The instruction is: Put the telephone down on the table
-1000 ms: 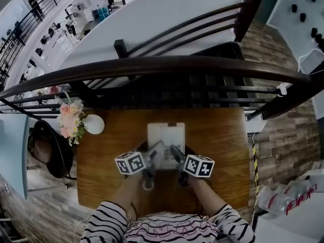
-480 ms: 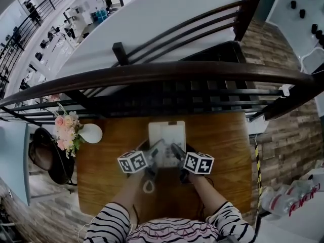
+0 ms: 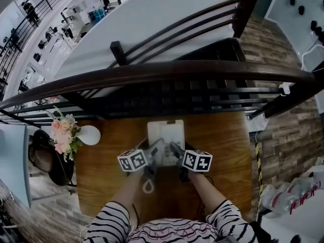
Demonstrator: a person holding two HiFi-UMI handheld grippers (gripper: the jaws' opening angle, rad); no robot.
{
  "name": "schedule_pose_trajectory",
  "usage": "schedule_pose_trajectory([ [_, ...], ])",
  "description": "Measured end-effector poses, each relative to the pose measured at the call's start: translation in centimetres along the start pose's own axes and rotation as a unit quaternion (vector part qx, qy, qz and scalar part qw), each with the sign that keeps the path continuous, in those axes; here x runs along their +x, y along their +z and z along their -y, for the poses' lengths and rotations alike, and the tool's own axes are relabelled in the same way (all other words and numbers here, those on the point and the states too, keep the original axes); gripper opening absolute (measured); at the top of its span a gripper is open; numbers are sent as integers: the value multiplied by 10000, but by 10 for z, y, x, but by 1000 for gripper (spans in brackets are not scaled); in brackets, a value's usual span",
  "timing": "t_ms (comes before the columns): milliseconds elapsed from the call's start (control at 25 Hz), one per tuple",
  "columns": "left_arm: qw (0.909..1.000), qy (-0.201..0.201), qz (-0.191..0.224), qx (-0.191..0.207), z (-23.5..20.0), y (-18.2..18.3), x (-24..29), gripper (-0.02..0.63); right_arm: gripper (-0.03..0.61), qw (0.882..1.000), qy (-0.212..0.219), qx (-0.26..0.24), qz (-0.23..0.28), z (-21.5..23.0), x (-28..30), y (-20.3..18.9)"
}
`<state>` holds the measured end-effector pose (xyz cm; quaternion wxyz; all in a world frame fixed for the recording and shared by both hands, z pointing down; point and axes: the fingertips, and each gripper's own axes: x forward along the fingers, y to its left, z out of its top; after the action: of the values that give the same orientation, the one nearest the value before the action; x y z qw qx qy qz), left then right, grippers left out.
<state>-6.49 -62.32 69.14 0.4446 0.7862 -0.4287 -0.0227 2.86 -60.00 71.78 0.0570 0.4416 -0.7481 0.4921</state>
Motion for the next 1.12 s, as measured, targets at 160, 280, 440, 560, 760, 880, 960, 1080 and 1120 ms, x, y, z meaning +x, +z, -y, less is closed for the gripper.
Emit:
schedule_pose_trajectory([
  [160, 9999, 74, -73, 23, -3, -3, 2, 380, 288, 10000, -37, 18, -52, 2, 2, -2],
  [280, 9997, 144, -177, 77, -8, -5, 4, 382, 288, 9999, -57, 59, -76, 3, 7, -6],
  [440, 9993, 224, -280, 134, -9, -9, 6, 382, 288, 9999, -85, 70, -102, 4, 6, -8],
  [560, 9991, 299, -282, 132, -11, -9, 7, 376, 288, 9999, -106, 43, -104, 5, 7, -9],
  [760, 9989, 305, -327, 147, -11, -9, 8, 376, 290, 9999, -108, 30, -106, 6, 7, -9],
  [880, 9990, 230, -351, 168, -11, -9, 8, 379, 299, 9999, -54, 47, -117, 6, 8, -9],
  [960, 9989, 210, -364, 191, -10, -10, 8, 380, 301, 9999, -35, 36, -111, 6, 6, -9],
  [1080, 9983, 227, -421, 336, -8, -11, 6, 380, 301, 9999, -95, -66, -87, 7, 2, -9],
  [1120, 9980, 236, -436, 390, -7, -10, 5, 382, 303, 9999, -112, -83, -82, 7, 1, -8],
])
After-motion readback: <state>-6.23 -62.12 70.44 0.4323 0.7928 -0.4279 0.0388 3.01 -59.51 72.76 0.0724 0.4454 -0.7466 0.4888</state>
